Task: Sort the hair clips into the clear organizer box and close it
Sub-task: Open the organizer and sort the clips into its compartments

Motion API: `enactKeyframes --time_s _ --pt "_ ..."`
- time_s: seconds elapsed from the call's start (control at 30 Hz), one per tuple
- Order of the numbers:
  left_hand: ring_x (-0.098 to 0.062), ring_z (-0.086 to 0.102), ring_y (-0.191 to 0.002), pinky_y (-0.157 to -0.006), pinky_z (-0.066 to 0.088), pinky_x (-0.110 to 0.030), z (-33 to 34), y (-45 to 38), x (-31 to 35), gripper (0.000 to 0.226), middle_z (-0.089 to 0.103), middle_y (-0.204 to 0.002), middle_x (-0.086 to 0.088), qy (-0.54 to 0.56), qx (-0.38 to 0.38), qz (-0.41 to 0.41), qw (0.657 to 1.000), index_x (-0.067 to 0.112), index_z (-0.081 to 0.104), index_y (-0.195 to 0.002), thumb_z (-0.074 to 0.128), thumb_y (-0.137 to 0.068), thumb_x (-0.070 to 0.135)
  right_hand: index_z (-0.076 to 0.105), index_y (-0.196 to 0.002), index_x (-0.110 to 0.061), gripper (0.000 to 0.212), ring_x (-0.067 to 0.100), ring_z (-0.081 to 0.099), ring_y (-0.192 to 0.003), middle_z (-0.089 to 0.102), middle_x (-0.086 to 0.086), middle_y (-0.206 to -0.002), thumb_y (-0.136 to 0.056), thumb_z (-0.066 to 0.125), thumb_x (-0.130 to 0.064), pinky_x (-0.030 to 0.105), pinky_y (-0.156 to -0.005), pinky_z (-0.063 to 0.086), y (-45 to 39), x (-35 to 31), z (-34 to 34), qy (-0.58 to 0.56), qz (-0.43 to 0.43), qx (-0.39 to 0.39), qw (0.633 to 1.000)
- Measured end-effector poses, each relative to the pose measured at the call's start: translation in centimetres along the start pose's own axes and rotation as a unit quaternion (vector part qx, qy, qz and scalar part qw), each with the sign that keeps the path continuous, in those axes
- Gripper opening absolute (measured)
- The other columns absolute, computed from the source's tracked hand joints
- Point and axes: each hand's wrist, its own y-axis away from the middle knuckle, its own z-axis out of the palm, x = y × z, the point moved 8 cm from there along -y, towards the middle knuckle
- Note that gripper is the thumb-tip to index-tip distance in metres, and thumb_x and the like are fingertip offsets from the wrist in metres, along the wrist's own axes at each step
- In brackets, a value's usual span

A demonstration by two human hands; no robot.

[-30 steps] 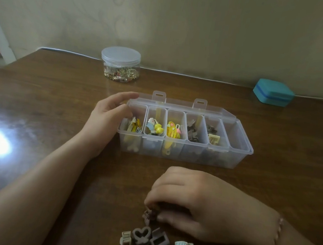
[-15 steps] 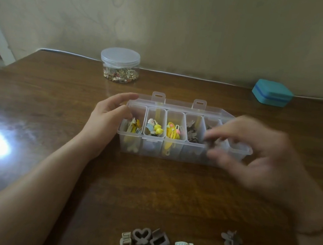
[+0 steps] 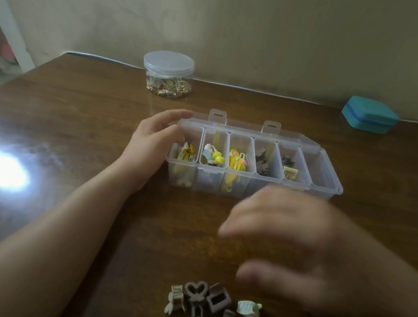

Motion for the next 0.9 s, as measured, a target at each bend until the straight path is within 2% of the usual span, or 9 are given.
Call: enactKeyframes --time_s 0.07,0.13,0.27,0.4,0.5,0.6,0.73,0.8,0.9 --pt "0.02 0.06 -0.087 -0.076 0.046 -0.013 0.0 0.0 0.0 0.051 0.071 -0.087 0.03 -0.009 -0.001 0.004 1.0 0.025 0.068 -0.121 0.053 -0.074 0.013 0.063 -0.122 -0.032 0.036 0.001 0.052 -0.114 0.059 -0.017 -0.121 -0.09 0.062 -0.049 0.026 -0.091 0.045 -0.2 -2.0 2.6 0.019 -0.067 -0.092 0.993" --pt "0.022 0.059 -0.085 -0.079 0.044 -0.017 0.0 -0.1 -0.1 0.052 0.07 -0.084 0.034 -0.009 -0.004 -0.001 1.0 0.024 0.068 -0.122 0.053 -0.074 0.014 0.059 -0.122 -0.036 0.037 0.0 0.05 -0.112 0.055 -0.019 -0.124 -0.089 0.06 -0.053 0.027 -0.088 0.045 -0.3 -2.4 4.2 0.025 -0.082 -0.148 0.985" --pt "0.024 0.058 -0.086 -0.083 0.044 -0.021 0.0 -0.1 -0.2 0.056 0.07 -0.084 0.035 -0.011 -0.008 -0.005 1.0 0.024 0.066 -0.125 0.052 -0.071 0.017 0.051 -0.122 -0.041 0.036 -0.003 0.047 -0.108 0.05 -0.022 -0.121 -0.089 0.06 -0.047 0.022 -0.089 0.046 -0.3 -1.4 5.0 0.041 -0.057 -0.169 0.983" --pt "0.025 0.057 -0.082 -0.076 0.044 -0.012 0.0 -0.1 -0.1 0.049 0.069 -0.081 0.034 -0.016 0.0 -0.004 1.0 0.021 0.065 -0.127 0.05 -0.085 0.001 0.053 -0.12 -0.039 0.031 -0.004 0.044 -0.112 0.047 -0.023 -0.12 -0.091 0.06 -0.031 0.02 -0.092 0.045 -0.5 0.5 4.1 0.02 0.016 -0.117 0.993" --pt "0.016 0.059 -0.094 -0.081 0.045 -0.019 0.1 0.0 -0.3 0.053 0.07 -0.093 0.026 -0.007 -0.007 -0.014 1.0 0.025 0.067 -0.124 0.054 -0.074 0.015 0.056 -0.118 -0.039 0.028 -0.005 0.041 -0.115 0.045 -0.025 -0.119 -0.092 0.06 -0.027 0.017 -0.096 0.041 -0.6 1.3 4.0 0.005 0.049 -0.102 0.994" --pt "0.007 0.058 -0.103 -0.089 0.046 -0.026 0.0 0.1 -0.3 0.06 0.072 -0.089 0.028 -0.009 -0.006 -0.017 1.0 0.027 0.067 -0.123 0.051 -0.065 0.021 0.06 -0.113 -0.037 0.024 -0.004 0.049 -0.109 0.054 -0.024 -0.112 -0.089 0.059 -0.036 0.019 -0.092 0.045 -0.6 1.6 2.8 0.032 0.044 -0.066 0.996" --pt "0.023 0.058 -0.085 -0.083 0.043 -0.022 0.2 -0.1 0.0 0.05 0.069 -0.082 0.037 -0.006 -0.015 -0.006 1.0 0.023 0.064 -0.128 0.053 -0.081 0.011 0.059 -0.109 -0.03 0.025 0.0 0.06 -0.099 0.063 -0.015 -0.103 -0.086 0.059 -0.038 0.015 -0.084 0.049 1.0 3.4 -3.5 0.009 0.086 0.148 0.985" --pt "0.021 0.058 -0.088 -0.083 0.042 -0.022 0.2 0.0 -0.1 0.05 0.07 -0.083 0.034 -0.005 -0.015 -0.009 1.0 0.024 0.064 -0.128 0.054 -0.08 0.012 0.057 -0.109 -0.028 0.026 0.002 0.059 -0.093 0.063 -0.011 -0.098 -0.086 0.06 -0.04 0.019 -0.079 0.049 2.3 5.1 -6.2 0.059 0.133 0.223 0.964" --pt "0.017 0.059 -0.092 -0.083 0.044 -0.023 0.1 0.1 -0.1 0.061 0.071 -0.09 0.029 -0.002 -0.012 -0.014 1.0 0.026 0.067 -0.125 0.052 -0.066 0.021 0.055 -0.102 -0.036 0.021 0.005 0.053 -0.091 0.056 -0.016 -0.094 -0.084 0.057 -0.046 0.027 -0.072 0.046 3.4 8.6 -6.6 0.12 0.238 0.184 0.946"
